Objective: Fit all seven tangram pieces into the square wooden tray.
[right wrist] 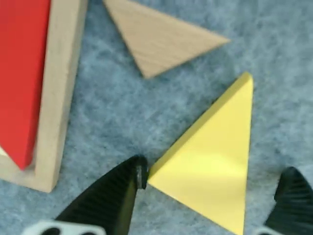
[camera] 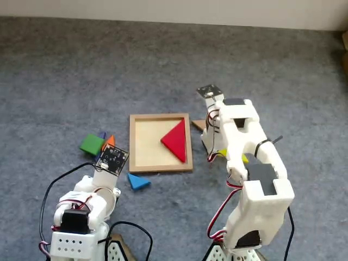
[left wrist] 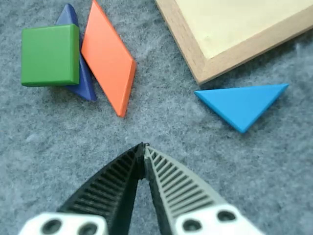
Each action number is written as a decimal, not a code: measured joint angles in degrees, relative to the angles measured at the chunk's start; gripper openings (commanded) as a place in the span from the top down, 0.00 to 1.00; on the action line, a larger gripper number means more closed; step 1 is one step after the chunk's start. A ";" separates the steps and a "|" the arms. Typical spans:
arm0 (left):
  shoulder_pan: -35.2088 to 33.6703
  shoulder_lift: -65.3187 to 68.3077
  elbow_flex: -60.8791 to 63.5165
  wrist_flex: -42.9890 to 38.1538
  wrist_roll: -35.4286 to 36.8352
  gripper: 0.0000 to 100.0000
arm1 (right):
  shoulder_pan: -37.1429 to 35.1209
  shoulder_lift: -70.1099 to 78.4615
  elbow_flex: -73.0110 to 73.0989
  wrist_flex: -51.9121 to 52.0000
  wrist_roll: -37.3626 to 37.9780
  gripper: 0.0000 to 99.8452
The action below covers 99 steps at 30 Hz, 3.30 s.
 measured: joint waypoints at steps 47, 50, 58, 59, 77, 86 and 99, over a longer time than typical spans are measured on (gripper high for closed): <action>0.00 0.00 0.00 0.00 0.00 0.99 | -17.05 -12.13 -1.05 -10.73 14.24 0.86; 0.00 0.00 0.00 0.00 0.00 0.99 | -20.04 -12.13 -1.05 -15.74 16.44 0.86; 0.00 0.00 0.00 0.00 0.00 0.99 | -25.58 -8.88 -0.97 -25.23 26.02 0.86; 0.00 0.00 0.00 0.00 0.00 0.99 | -25.93 -7.47 -0.97 -25.85 27.78 0.86; 0.00 0.00 0.00 0.00 0.00 0.99 | -26.55 -3.96 -0.97 -27.34 34.20 0.76; 0.00 0.00 0.00 0.00 0.00 0.99 | -27.43 -3.96 -0.97 -19.69 34.20 0.69; 0.00 0.00 0.00 0.00 0.00 0.99 | -26.29 -4.75 -0.97 -12.66 34.20 0.69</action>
